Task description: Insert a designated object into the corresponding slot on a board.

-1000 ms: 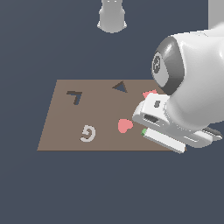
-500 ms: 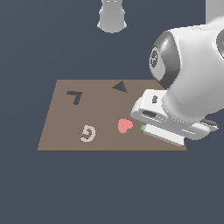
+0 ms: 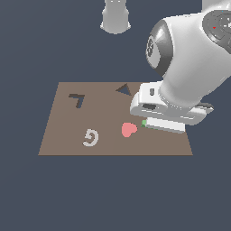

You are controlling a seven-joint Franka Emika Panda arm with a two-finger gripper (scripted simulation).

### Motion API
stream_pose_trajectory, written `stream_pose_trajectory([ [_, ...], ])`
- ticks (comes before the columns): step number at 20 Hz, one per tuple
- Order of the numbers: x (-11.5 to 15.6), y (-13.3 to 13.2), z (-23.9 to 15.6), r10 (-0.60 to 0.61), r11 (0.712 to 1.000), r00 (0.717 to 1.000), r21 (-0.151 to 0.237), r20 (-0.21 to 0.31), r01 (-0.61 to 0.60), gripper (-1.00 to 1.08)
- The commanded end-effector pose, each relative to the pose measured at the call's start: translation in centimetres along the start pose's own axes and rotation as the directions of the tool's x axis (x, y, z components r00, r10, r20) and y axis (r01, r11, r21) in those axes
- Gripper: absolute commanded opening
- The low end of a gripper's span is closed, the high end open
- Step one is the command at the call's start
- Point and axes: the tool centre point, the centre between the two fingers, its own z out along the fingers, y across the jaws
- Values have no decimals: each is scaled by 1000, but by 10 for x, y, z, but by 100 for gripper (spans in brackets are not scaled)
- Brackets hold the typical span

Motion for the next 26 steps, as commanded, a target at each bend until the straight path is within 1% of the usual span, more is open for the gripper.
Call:
stream_pose_trajectory([
  [1, -12, 8, -1, -67, 998, 998, 0, -1, 67, -100],
  [4, -28, 21, -1, -157, 988, 988, 0, -1, 157, -100],
  [6, -39, 30, -1, -221, 975, 975, 0, -1, 221, -100],
  [9, -55, 47, -2, -322, 947, 947, 0, -1, 322, -100],
  [12, -69, 66, -2, -417, 909, 909, 0, -1, 417, -100],
  [15, -80, 85, -2, -505, 863, 863, 0, -1, 505, -100],
  [18, -89, 104, -3, -585, 811, 811, 0, -1, 585, -100],
  [22, -97, 130, -3, -679, 734, 734, 0, -1, 679, -100],
  [26, -102, 155, -4, -760, 650, 650, 0, -1, 760, -100],
])
